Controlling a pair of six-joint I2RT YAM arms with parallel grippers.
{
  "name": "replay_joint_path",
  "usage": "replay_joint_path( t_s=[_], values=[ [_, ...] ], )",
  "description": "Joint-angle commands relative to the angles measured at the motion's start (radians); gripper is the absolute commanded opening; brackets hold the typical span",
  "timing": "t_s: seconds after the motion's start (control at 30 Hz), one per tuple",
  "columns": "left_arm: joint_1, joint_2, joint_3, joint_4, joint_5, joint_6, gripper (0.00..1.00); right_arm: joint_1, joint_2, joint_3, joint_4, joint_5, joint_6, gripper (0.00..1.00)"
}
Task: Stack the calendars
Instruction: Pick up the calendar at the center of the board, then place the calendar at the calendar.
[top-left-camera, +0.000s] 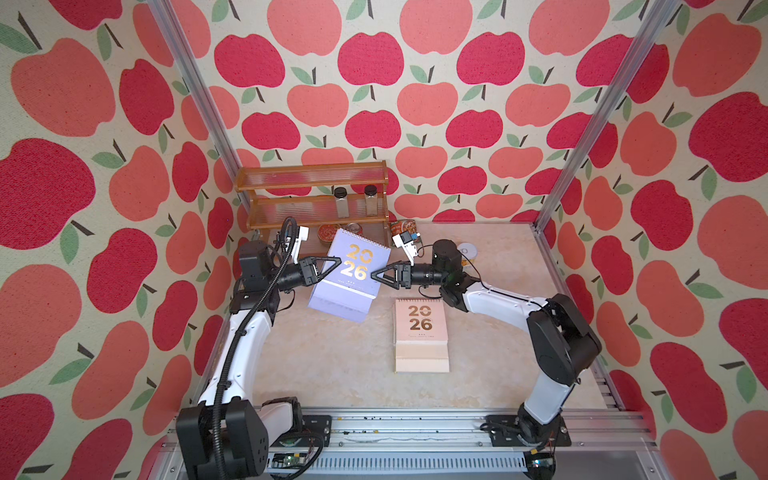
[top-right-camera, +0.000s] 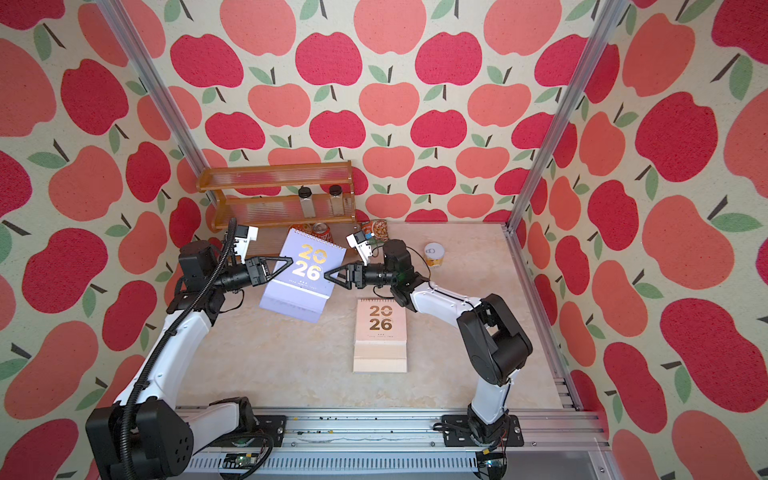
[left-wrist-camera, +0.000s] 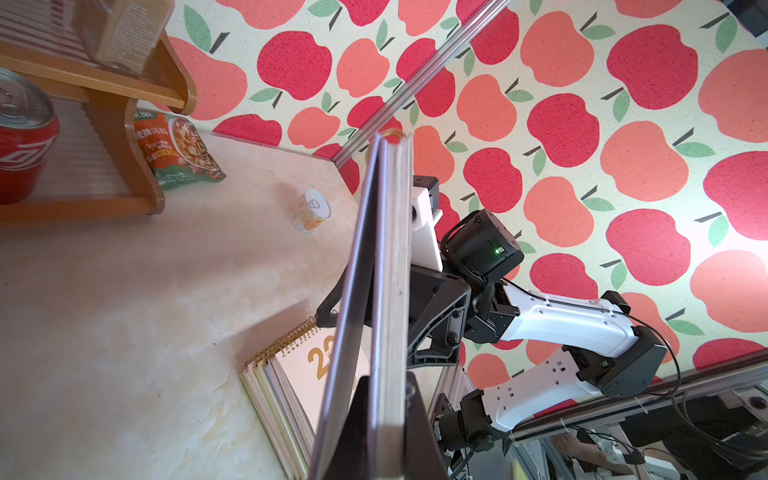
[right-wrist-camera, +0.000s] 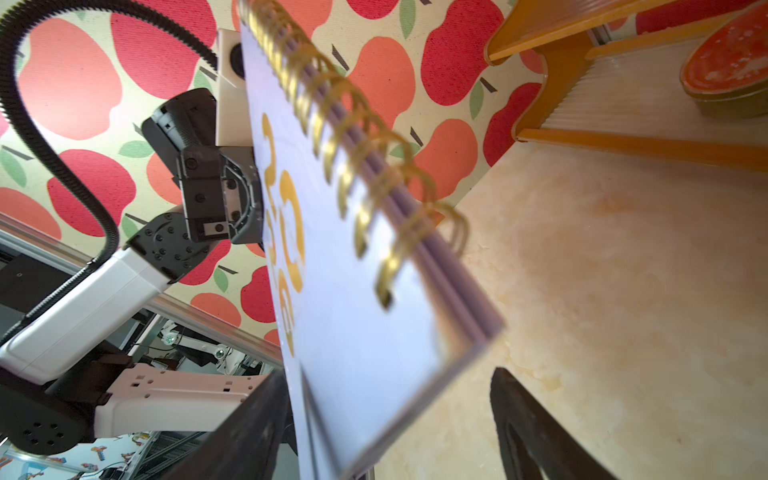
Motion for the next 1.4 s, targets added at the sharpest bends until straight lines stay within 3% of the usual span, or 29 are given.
replay_joint_path(
  t_s=[0.0, 0.13, 0.23, 0.4, 0.57, 0.73, 0.77, 0.87, 1.1, 1.17, 1.37],
  values=[
    [-0.024, 0.012, 0.036, 0.097, 0.057, -0.034, 0.0, 0.019, 0.034, -0.003, 0.168, -0.042, 0.062, 0.79],
    [-0.053, 0.026, 0.025, 0.192, 0.046, -0.091, 0.0, 0.038, 0.073, 0.014, 0.237, -0.038, 0.106, 0.77],
    [-0.073, 0.03, 0.027, 0.229, 0.029, -0.11, 0.0, 0.047, 0.097, 0.017, 0.313, -0.03, 0.16, 0.7],
    [-0.098, 0.045, 0.052, 0.162, 0.013, -0.06, 0.0, 0.05, 0.09, 0.006, 0.33, -0.014, 0.181, 0.32],
    [-0.108, 0.051, 0.088, 0.027, -0.022, 0.037, 0.04, 0.045, 0.008, 0.006, 0.133, 0.004, 0.088, 0.0],
    [-0.106, 0.047, 0.133, -0.098, -0.073, 0.129, 0.19, 0.023, -0.133, 0.064, -0.413, 0.116, -0.142, 0.0],
    [-0.105, 0.043, 0.143, -0.121, -0.097, 0.143, 0.32, 0.01, -0.163, 0.072, -0.507, 0.124, -0.166, 0.0],
    [-0.106, 0.026, 0.174, -0.187, -0.176, 0.185, 0.98, -0.055, -0.252, 0.06, -0.696, 0.112, -0.197, 0.0],
    [-0.108, -0.004, 0.176, -0.128, -0.349, 0.196, 0.99, -0.212, -0.419, 0.046, -1.209, -0.066, -0.417, 0.0],
    [-0.109, 0.003, 0.172, -0.079, -0.367, 0.177, 1.0, -0.25, -0.437, 0.015, -1.26, -0.145, -0.438, 0.0],
    [-0.109, 0.046, 0.171, 0.004, -0.344, 0.154, 0.99, -0.286, -0.462, -0.106, -1.283, -0.223, -0.462, 0.0]
  ],
)
